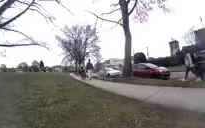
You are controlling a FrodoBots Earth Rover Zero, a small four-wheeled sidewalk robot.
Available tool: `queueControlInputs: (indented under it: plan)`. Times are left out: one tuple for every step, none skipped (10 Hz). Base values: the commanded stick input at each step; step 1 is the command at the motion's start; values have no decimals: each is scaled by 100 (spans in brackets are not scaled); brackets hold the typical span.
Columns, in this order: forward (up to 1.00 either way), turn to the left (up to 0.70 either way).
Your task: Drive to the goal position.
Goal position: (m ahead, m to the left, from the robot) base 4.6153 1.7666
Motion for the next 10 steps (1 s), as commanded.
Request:
queueControlInputs:
  plan:
    - [70, 0]
    - [70, 0]
    - [70, 10]
    - [70, 22]
    - [70, 35]
    - [70, 35]
    - [70, 34]
    - [70, 9]
    - [70, 0]
    - [70, 0]
